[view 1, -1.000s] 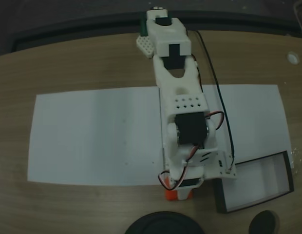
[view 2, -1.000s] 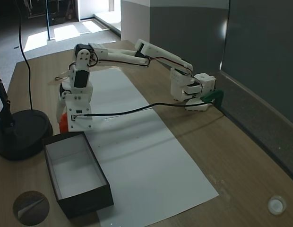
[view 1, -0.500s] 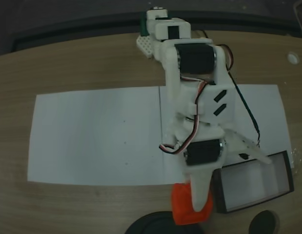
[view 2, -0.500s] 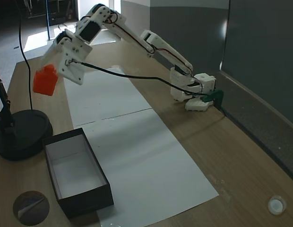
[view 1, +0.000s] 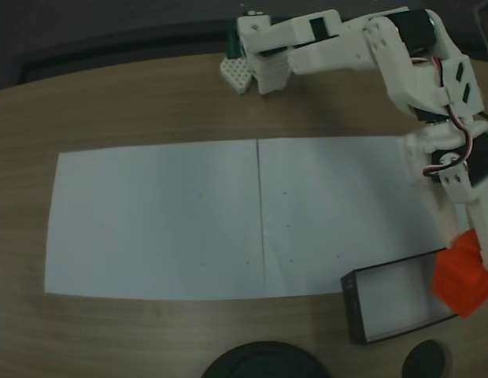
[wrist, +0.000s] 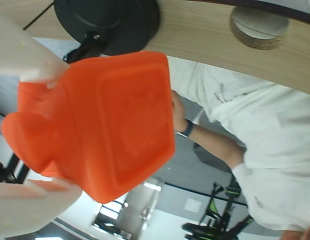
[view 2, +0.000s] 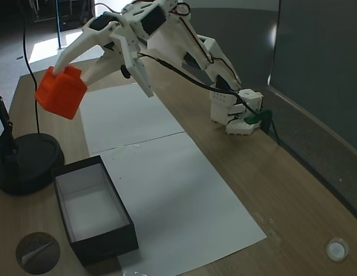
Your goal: Grab a orange square and put it in the box.
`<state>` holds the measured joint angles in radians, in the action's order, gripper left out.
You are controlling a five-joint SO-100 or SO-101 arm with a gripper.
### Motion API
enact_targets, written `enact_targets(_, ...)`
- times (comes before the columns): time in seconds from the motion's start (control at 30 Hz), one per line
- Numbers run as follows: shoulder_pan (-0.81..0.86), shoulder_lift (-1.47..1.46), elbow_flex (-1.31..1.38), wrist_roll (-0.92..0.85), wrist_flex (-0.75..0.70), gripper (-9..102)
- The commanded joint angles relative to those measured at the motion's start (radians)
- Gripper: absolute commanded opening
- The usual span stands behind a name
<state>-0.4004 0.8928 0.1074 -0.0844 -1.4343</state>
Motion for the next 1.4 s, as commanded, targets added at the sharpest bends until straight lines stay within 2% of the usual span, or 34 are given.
enact_targets(0.0, -0.041, 0.029, 0.054, -0.087, 0.02, 0)
enact_targets(0.23, -0.043, -0.095, -0.012, 0.041, -0.052, 0)
enact_targets(0.4, -0.043, -0.176, 0.002, 0.051, -0.103, 0)
enact_targets(0.7, -0.035, -0.218, 0.002, 0.048, -0.106, 1)
enact_targets(0.77, -0.037, -0.224, 0.002, 0.051, -0.104, 4)
enact_targets(0.9, -0.029, -0.227, 0.002, 0.049, -0.107, 25)
enact_targets(0.97, -0.029, -0.222, 0.002, 0.046, -0.109, 32)
enact_targets(1.3, -0.025, -0.204, 0.006, 0.043, -0.11, 31)
enact_targets(1.37, -0.008, -0.166, 0.02, 0.041, -0.124, 27)
